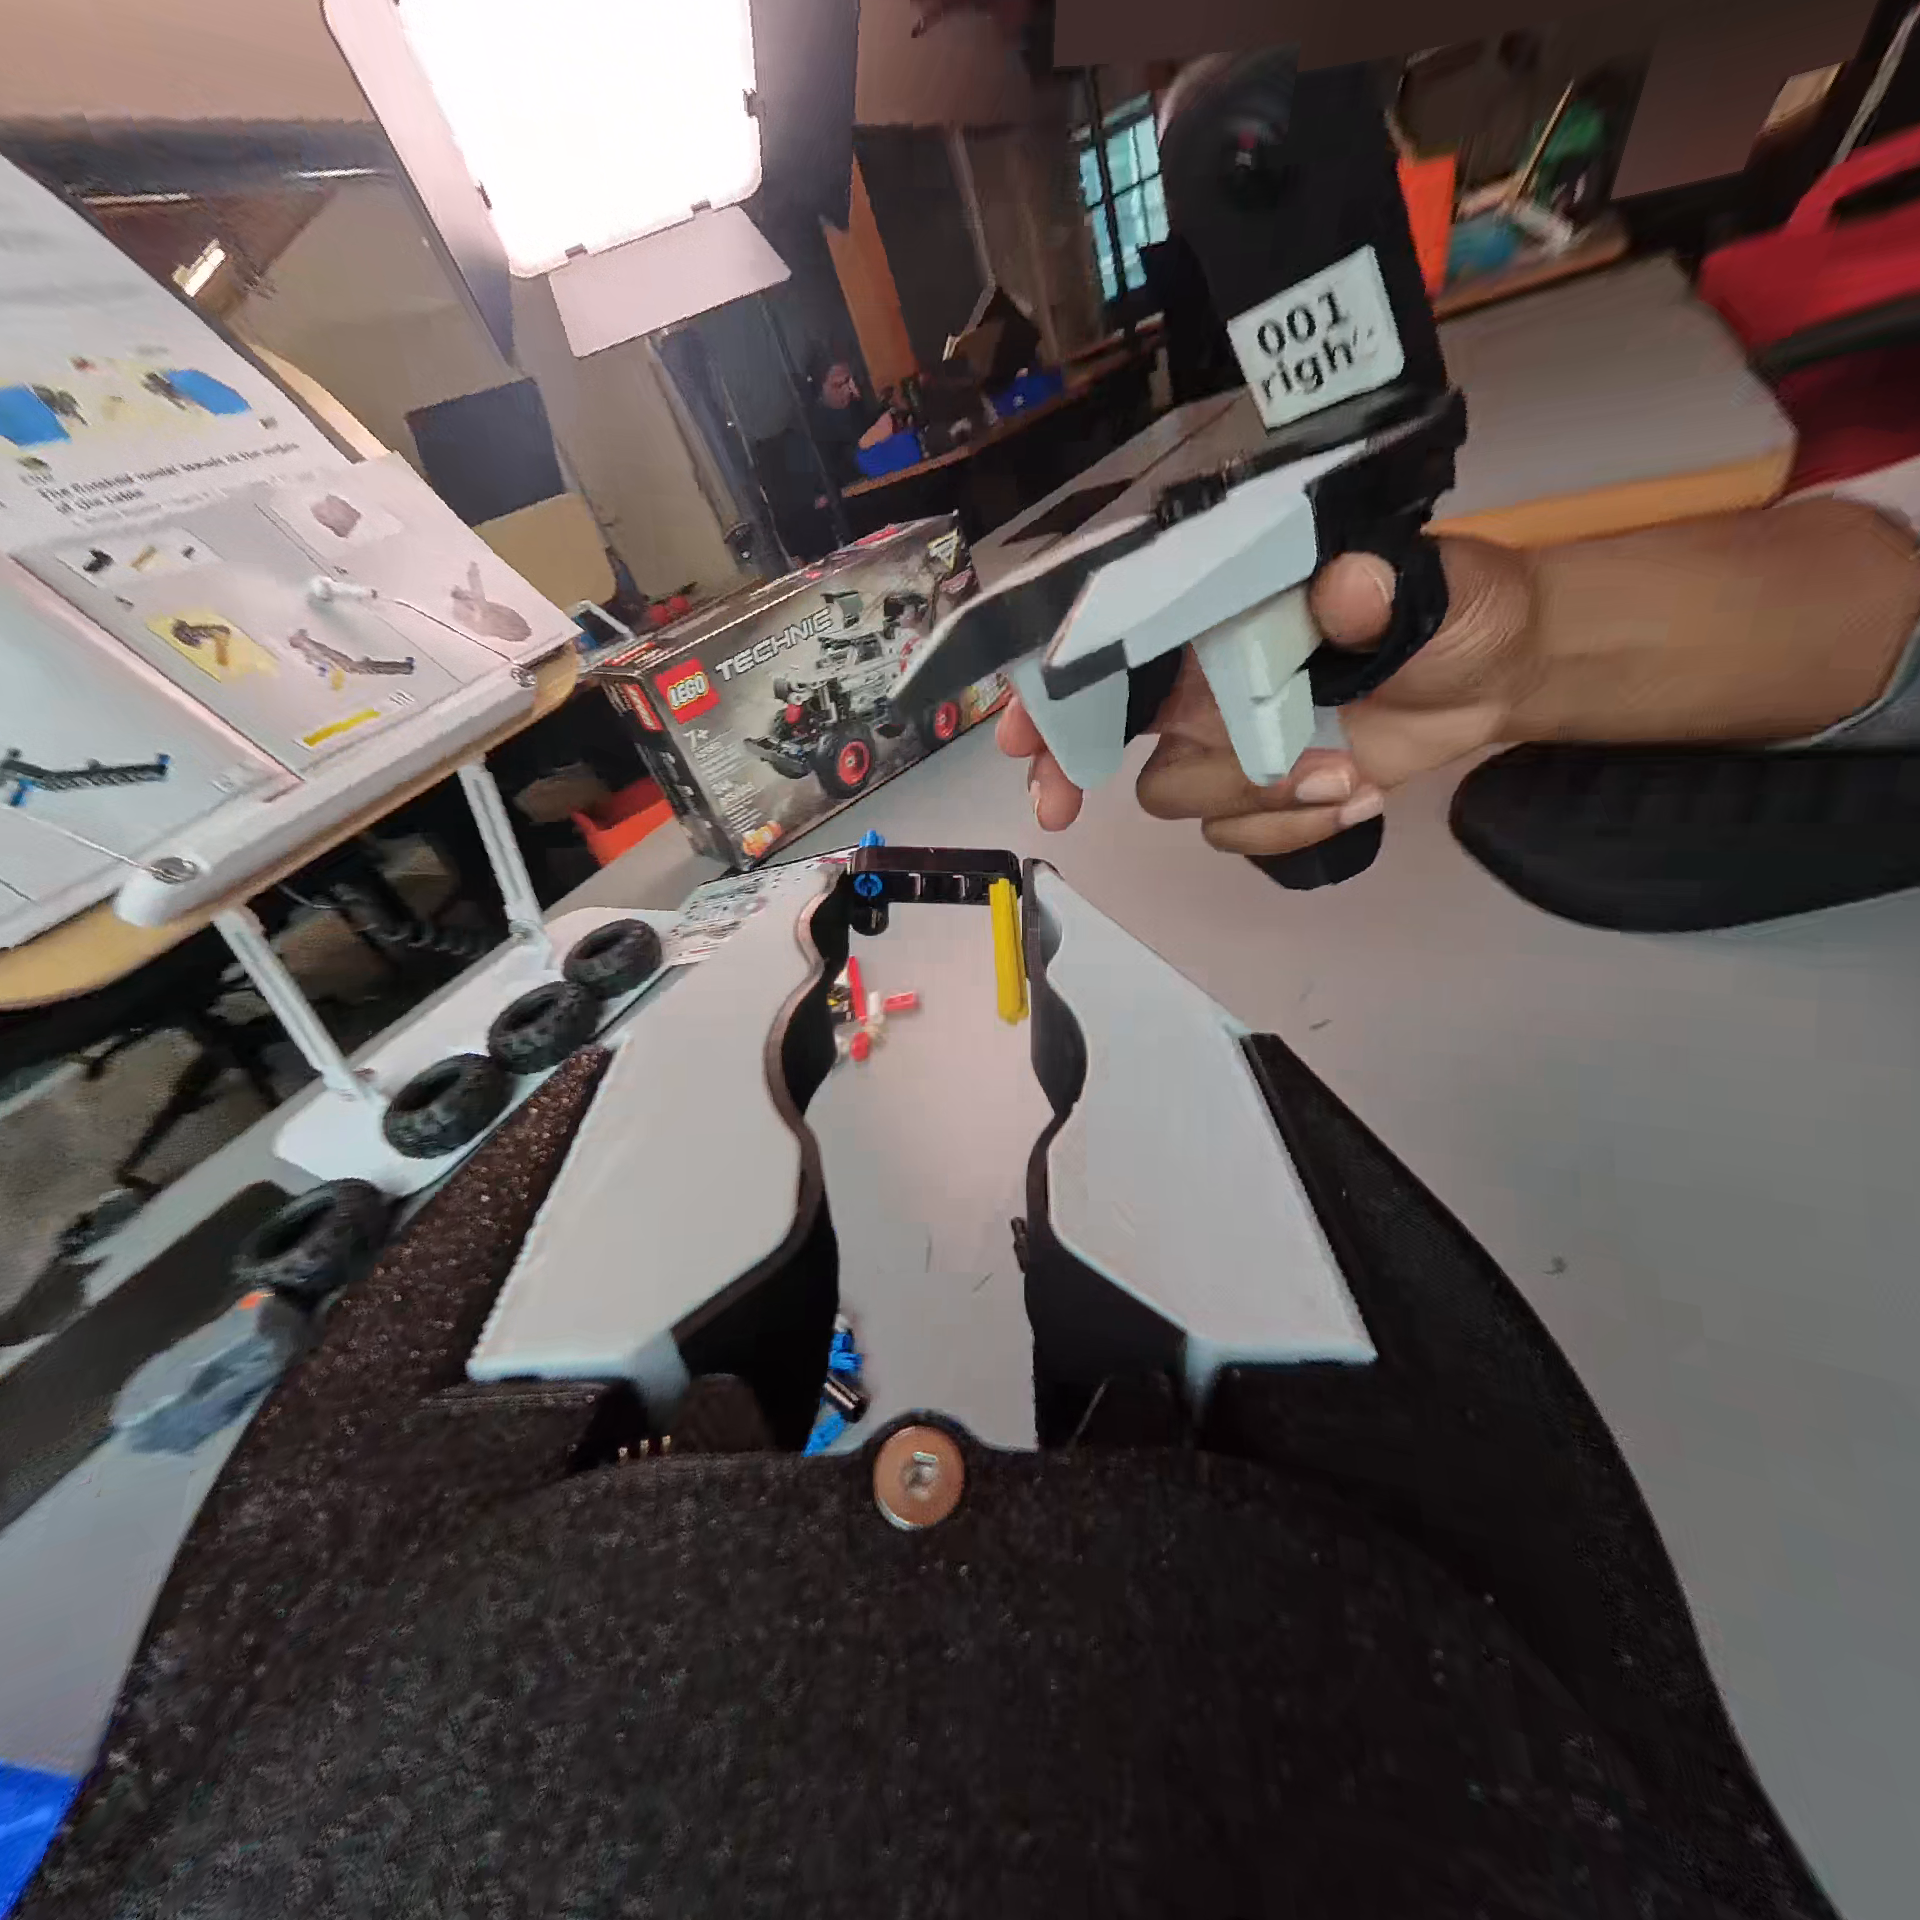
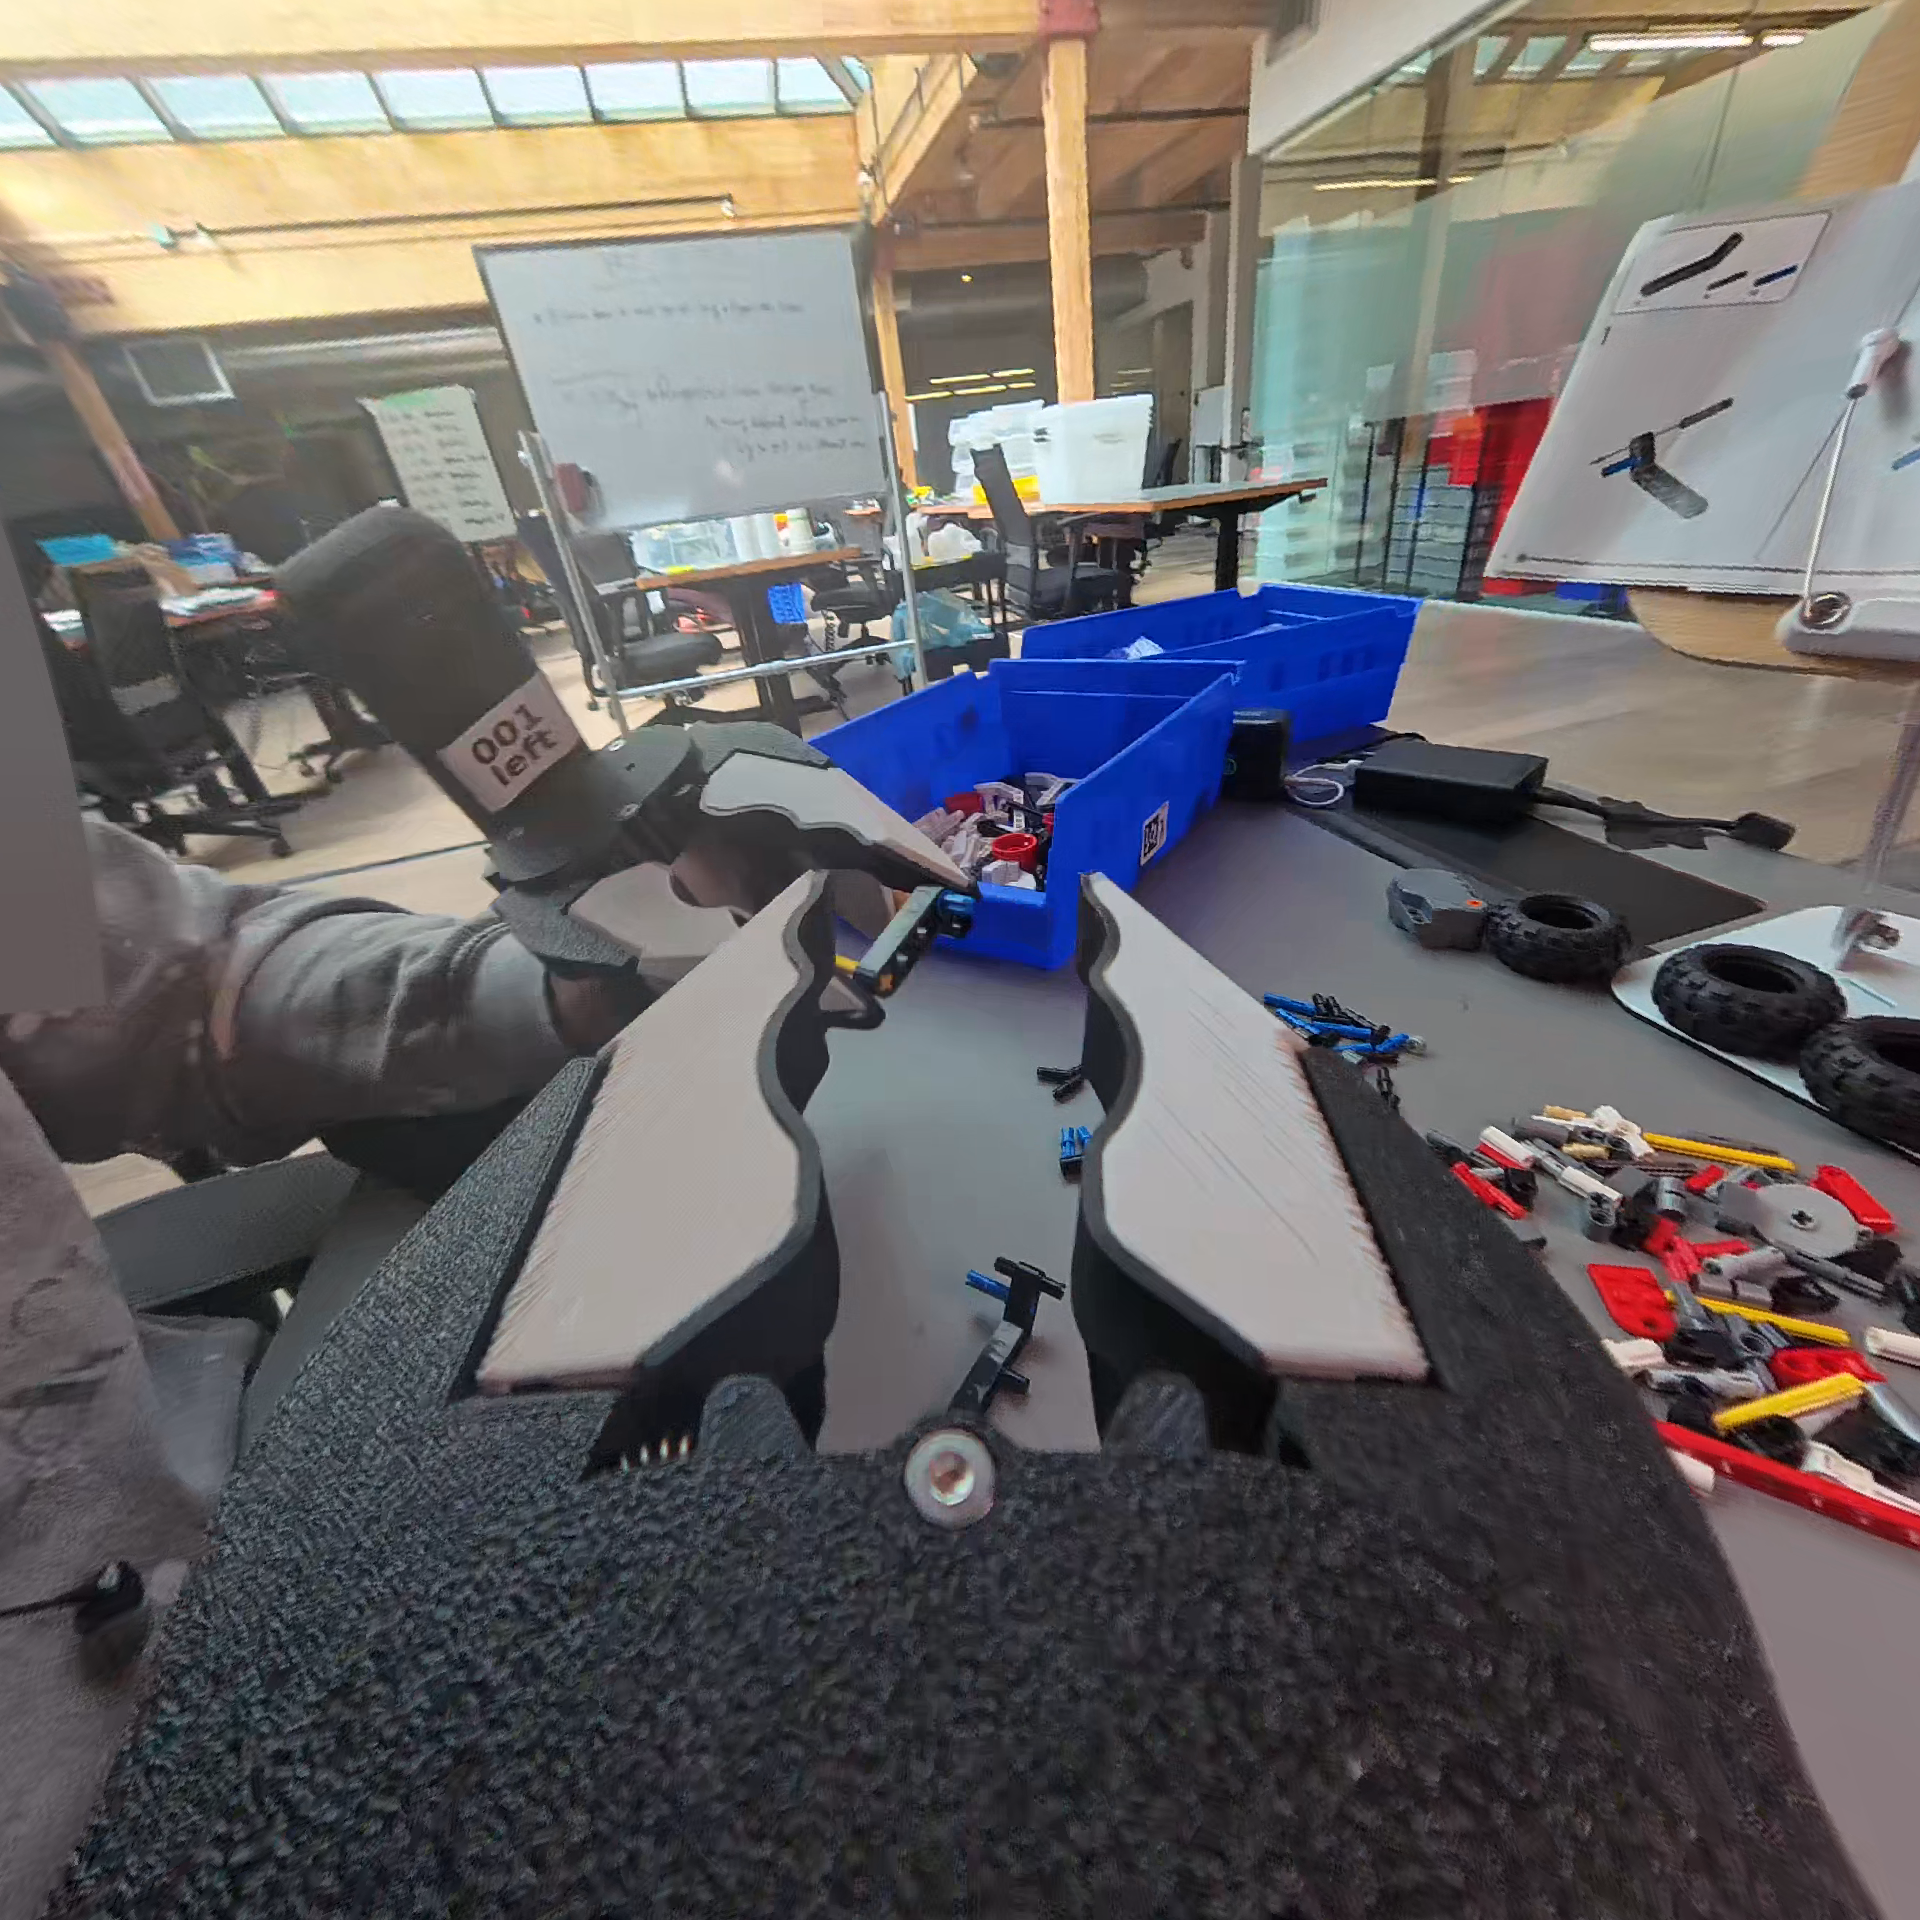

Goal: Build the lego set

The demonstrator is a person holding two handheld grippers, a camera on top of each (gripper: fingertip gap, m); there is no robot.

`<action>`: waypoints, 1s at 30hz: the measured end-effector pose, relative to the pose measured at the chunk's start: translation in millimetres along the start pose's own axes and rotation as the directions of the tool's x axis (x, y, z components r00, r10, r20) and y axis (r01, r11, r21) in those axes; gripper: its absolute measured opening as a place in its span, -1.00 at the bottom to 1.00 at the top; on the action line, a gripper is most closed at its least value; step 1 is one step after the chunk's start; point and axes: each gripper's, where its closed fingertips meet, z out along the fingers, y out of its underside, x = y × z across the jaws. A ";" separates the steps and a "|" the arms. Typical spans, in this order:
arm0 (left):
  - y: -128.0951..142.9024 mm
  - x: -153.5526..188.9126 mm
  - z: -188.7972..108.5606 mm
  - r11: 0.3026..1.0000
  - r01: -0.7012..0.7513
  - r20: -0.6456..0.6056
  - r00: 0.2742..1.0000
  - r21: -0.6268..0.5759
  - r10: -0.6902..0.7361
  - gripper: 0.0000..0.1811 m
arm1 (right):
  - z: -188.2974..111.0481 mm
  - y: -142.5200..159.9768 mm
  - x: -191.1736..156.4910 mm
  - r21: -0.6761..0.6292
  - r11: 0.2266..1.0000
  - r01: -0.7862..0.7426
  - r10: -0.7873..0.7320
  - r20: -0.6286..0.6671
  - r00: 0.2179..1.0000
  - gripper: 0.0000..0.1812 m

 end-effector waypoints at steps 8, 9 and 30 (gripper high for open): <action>-16.8 6.3 -14.1 0.899 0.422 -0.303 0.878 0.122 -0.371 -0.64 | -8.9 27.2 -2.6 -0.082 0.977 0.197 -0.193 0.059 0.979 -0.70; -17.2 9.0 -14.7 0.888 0.444 -0.330 0.860 0.115 -0.388 -0.64 | -8.1 29.7 -2.1 -0.093 0.959 0.267 -0.265 0.039 0.964 -0.70; 27.0 46.2 4.1 0.994 0.042 -0.264 0.962 -0.104 -0.068 -0.63 | -2.6 58.2 -10.9 -0.261 0.905 -0.335 0.378 0.135 0.916 -0.70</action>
